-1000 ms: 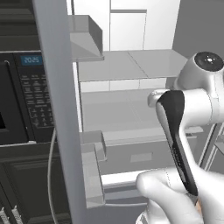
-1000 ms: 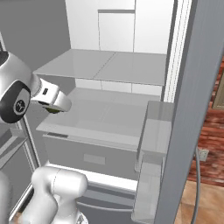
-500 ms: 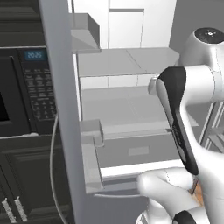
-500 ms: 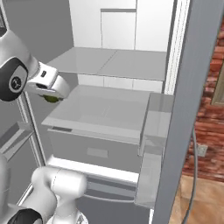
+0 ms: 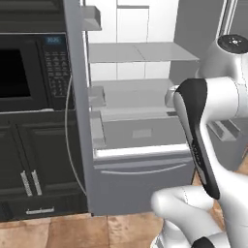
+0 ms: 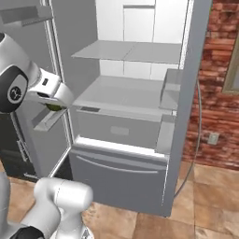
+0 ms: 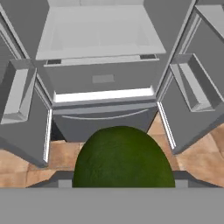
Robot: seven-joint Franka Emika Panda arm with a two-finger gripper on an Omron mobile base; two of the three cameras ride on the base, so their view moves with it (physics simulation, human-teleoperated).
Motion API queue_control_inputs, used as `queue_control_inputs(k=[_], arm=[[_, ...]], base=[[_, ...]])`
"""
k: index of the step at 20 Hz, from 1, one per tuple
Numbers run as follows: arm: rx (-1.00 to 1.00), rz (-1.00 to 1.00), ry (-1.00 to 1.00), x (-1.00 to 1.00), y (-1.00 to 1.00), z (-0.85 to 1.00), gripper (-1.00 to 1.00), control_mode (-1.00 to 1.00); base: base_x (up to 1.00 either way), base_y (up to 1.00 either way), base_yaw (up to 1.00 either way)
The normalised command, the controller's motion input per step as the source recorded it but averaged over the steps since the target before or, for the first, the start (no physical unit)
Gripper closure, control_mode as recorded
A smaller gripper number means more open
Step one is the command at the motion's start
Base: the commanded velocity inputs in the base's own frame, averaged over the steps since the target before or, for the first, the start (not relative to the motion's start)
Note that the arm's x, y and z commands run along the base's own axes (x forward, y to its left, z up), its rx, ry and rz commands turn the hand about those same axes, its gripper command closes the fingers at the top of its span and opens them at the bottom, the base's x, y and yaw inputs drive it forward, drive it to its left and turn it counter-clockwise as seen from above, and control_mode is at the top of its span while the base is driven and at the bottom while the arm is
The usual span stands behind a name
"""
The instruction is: Grab the lemon wedge and lime from the fridge, place them in the blender, close the lid, and turn on the blender to create a marinade.
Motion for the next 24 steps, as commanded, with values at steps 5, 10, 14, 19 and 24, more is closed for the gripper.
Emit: queue_control_inputs(k=[5,10,14,19,24], arm=[[0.00,0.00,0.00,0.00,0.00,0.00,1.00,1.00],[0.00,0.00,0.00,0.00,0.00,0.00,1.00,1.00],[0.00,0.00,0.00,0.00,0.00,0.00,1.00,1.00],[0.00,0.00,0.00,0.00,0.00,0.00,1.00,1.00],[0.00,0.00,0.00,0.00,0.00,0.00,1.00,1.00]], base=[[-1.00,-0.48,0.37],[-1.00,-0.29,0.70],[-0.91,-0.21,0.89],[-0.50,-0.06,1.00],[-0.16,0.02,1.00]])
